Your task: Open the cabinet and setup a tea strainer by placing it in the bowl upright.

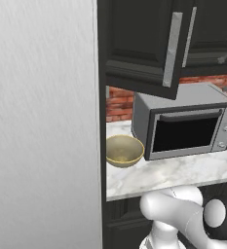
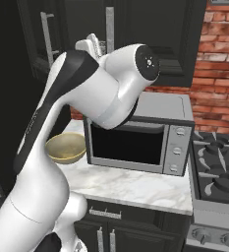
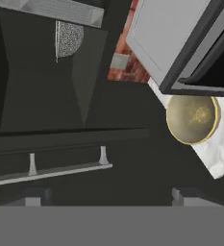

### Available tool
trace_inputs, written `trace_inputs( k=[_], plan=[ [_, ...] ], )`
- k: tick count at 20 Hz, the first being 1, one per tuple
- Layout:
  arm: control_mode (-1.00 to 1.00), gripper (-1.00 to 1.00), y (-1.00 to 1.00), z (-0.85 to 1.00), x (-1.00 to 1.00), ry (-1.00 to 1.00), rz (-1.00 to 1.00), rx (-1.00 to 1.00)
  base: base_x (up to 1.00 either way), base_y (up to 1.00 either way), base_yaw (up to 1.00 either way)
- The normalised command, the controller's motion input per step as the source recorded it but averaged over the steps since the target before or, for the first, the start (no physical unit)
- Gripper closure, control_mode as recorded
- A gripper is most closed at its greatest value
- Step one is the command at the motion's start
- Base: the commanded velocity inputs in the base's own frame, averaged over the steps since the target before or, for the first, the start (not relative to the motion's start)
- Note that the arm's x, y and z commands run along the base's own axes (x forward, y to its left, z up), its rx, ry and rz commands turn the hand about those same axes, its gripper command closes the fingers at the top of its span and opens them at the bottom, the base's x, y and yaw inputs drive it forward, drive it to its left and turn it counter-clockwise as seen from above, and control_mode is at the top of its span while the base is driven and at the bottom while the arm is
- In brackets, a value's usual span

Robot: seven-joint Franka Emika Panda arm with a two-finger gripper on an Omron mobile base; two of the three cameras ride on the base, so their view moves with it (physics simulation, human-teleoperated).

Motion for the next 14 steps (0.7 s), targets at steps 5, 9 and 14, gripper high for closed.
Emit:
trace_inputs(
  k=[5, 9, 14],
  plan=[
    [-1.0, -1.0, 0.11, -0.12, 0.4, -0.06, -0.01, 0.08, 0.0, 0.0, 0.0],
    [-1.0, -1.0, 0.29, -0.15, 0.25, -0.04, 0.0, 0.02, 0.0, 0.0, 0.0],
    [-1.0, -1.0, 0.43, -0.22, 0.36, -0.01, 0.0, 0.0, 0.0, 0.0, 0.0]
  ],
)
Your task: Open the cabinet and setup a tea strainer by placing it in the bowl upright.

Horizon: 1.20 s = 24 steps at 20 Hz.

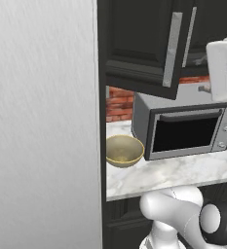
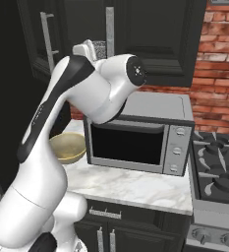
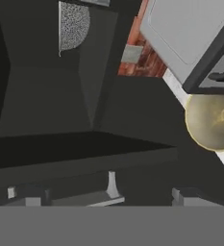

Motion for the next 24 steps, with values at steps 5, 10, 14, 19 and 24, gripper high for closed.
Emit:
trace_inputs(
  k=[5, 10, 14, 19, 24],
  plan=[
    [-1.0, -1.0, 0.26, -0.29, 0.51, 0.0, 0.0, 0.0, 0.0, 0.0, 0.0],
    [-1.0, -1.0, 0.0, -0.09, 0.35, 0.0, 0.02, 0.04, 0.0, 0.0, 0.0],
    [-1.0, -1.0, 0.0, 0.0, 0.2, 0.0, 0.03, 0.08, 0.0, 0.0, 0.0],
    [-1.0, -1.0, 0.0, 0.0, 0.05, 0.0, 0.04, 0.07, 0.0, 0.0, 0.0],
    [-1.0, -1.0, -0.05, 0.0, 0.0, 0.0, 0.02, 0.05, 0.0, 0.0, 0.0]
  ],
)
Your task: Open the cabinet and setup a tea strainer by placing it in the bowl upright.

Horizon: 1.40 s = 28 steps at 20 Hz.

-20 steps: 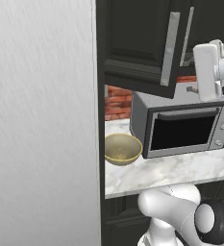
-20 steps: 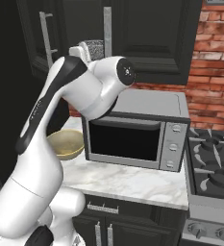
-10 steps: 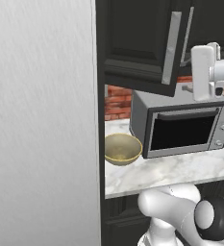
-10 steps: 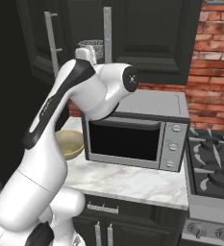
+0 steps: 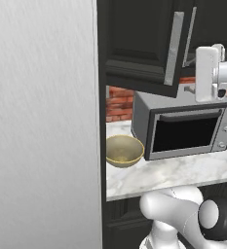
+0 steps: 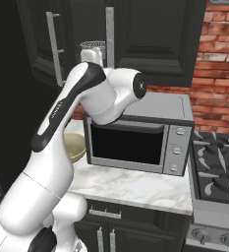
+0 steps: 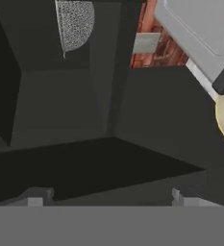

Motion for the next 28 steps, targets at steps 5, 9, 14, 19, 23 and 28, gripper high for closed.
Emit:
trace_inputs(
  k=[5, 9, 14, 19, 23, 28],
  plan=[
    [-1.0, -1.0, -0.29, 0.0, 0.0, -0.01, 0.0, 0.11, 0.0, 0.0, 0.0],
    [-1.0, -1.0, -0.02, 0.0, 0.05, 0.0, 0.0, 0.02, 0.0, 0.0, 0.0],
    [-1.0, -1.0, 0.25, 0.0, 0.15, 0.0, 0.02, 0.0, 0.0, 0.0, 0.0],
    [-1.0, -1.0, 0.17, 0.0, 0.23, 0.0, 0.01, 0.0, 0.0, 0.0, 0.0],
    [-1.0, -1.0, 0.0, 0.0, 0.34, 0.0, 0.0, 0.0, 0.0, 0.0, 0.0],
    [-1.0, -1.0, 0.17, 0.0, 0.14, 0.0, 0.03, 0.0, 0.0, 0.0, 0.0]
  ],
)
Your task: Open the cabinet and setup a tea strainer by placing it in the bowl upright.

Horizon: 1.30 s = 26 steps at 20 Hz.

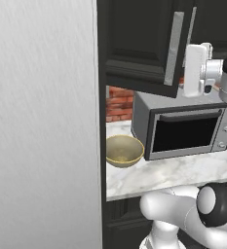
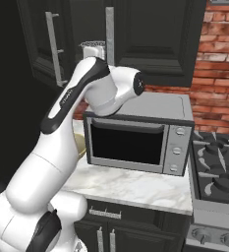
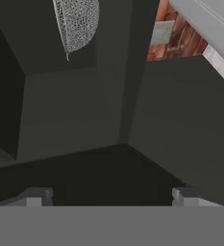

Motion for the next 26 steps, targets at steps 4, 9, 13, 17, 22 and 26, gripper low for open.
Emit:
trace_inputs(
  k=[4, 9, 13, 17, 22, 26],
  plan=[
    [-1.0, -1.0, 0.38, -0.01, 0.0, 0.0, 0.08, 0.0, 0.0, 0.0, 0.0],
    [-1.0, -1.0, 0.45, 0.0, -0.17, 0.0, 0.16, 0.0, 0.0, 0.0, 0.0],
    [-1.0, -1.0, 0.32, 0.01, -0.68, 0.0, 0.17, 0.01, 0.0, 0.0, 0.0],
    [-1.0, -1.0, 0.35, 0.08, -0.84, 0.0, 0.18, 0.03, 0.0, 0.0, 0.0],
    [-1.0, -1.0, 0.56, 0.01, -0.51, 0.0, 0.16, 0.0, 0.0, 0.0, 0.0],
    [-1.0, -1.0, 0.79, 0.0, -0.14, 0.02, 0.11, 0.0, 0.0, 0.0, 0.0]
  ],
)
